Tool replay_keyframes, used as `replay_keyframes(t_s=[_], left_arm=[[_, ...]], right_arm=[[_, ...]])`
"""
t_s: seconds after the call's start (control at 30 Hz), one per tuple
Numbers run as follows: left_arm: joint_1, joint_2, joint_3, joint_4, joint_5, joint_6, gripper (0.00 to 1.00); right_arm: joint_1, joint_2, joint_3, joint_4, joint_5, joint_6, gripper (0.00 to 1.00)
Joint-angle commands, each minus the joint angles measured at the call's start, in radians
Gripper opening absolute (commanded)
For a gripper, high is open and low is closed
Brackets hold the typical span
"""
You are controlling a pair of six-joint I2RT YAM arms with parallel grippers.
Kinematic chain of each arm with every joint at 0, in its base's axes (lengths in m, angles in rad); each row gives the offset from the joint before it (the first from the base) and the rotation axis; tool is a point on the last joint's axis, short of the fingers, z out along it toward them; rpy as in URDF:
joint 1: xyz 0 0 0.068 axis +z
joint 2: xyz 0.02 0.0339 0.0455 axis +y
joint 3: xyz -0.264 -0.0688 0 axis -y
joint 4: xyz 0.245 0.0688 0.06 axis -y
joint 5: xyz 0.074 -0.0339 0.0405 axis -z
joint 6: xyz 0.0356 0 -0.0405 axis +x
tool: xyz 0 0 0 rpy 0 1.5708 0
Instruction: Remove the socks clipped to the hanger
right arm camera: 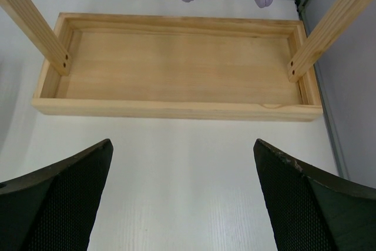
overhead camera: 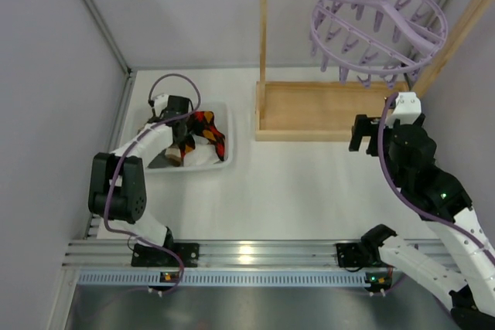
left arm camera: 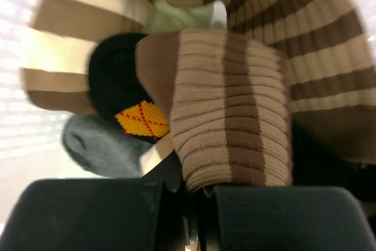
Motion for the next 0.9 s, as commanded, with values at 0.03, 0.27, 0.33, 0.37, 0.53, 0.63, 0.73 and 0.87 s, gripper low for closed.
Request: replay_keyframes(t_s=[0.03, 0.27, 0.33, 0.37, 0.53, 0.63, 0.73, 0.87], left_arm=[[0.016, 0.043, -0.004, 0.008, 0.049, -0.041, 0.00], [0.018, -0.076, -0.015, 0.001, 0.054, -0.007, 0.32], [0.018, -0.140, -0.021, -0.006, 0.043, 0.000, 0.46], [0.018, -0.165, -0.026, -0.011, 0.040, 0.000, 0.50], [0.018, -0.291, -0.015, -0.067, 0.026, 0.020, 0.68], [0.018, -0.354, -0.001, -0.094, 0.064, 0.040, 0.75], [0.016, -0.453, 0.013, -0.123, 0.127, 0.080, 0.97], [0.015, -0.579, 0.020, -0.156, 0.447, 0.147, 0.99]], right_arm=[[-0.004, -0.021, -0.008, 0.018, -0.020, 0.012, 0.99], [-0.004, -0.049, -0.015, 0.011, -0.030, 0.022, 1.00], [-0.004, -0.055, -0.016, 0.010, -0.033, 0.024, 0.99], [-0.004, -0.055, -0.017, 0.010, -0.035, 0.025, 0.99], [-0.003, -0.064, -0.014, 0.005, -0.036, 0.033, 0.99], [-0.004, -0.069, -0.015, 0.008, -0.044, 0.044, 0.99], [-0.004, -0.080, -0.029, 0.013, -0.050, 0.062, 0.99], [-0.004, -0.121, -0.081, 0.041, -0.036, 0.097, 0.99]])
